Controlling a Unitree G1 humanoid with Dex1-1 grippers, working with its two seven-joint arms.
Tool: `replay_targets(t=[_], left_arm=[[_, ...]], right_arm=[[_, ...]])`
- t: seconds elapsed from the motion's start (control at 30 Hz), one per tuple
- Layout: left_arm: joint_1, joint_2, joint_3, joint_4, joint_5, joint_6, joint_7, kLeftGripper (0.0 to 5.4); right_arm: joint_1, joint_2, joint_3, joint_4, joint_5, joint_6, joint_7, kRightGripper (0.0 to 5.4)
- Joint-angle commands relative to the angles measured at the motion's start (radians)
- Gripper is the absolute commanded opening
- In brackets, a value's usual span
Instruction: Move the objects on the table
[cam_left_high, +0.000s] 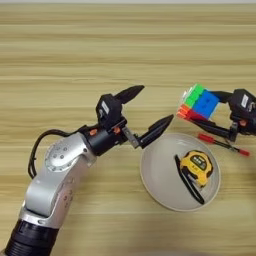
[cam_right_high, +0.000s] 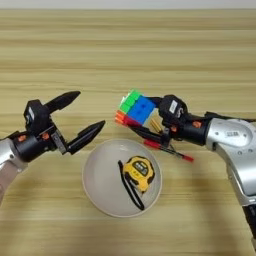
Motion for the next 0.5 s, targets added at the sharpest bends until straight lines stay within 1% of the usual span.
replay_targets(t=[0.03,0.17,0.23,0.37,0.5], left_arm=[[0.001,0.072,-0.054,-0.053,0.013,-0.003,-0.095,5.40],[-0.004,0.113,-0.101,-0.083,0.019,0.004,-0.157,5.40],[-0.008,0.126,-0.128,-0.103,0.022,0.007,-0.178,5.40],[-0.014,0.140,-0.161,-0.134,0.018,0.011,-0.202,5.40],[-0.017,0.145,-0.172,-0.144,0.018,0.012,-0.204,5.40]], right_arm=[[-0.033,-0.056,0.001,-0.029,0.060,0.012,0.095,3.37],[-0.026,-0.123,0.031,-0.049,0.076,0.011,0.208,3.37],[-0.023,-0.152,0.048,-0.063,0.082,0.008,0.262,3.37],[-0.021,-0.179,0.059,-0.081,0.093,0.008,0.315,3.37],[-0.010,-0.197,0.056,-0.100,0.101,0.003,0.346,3.37]])
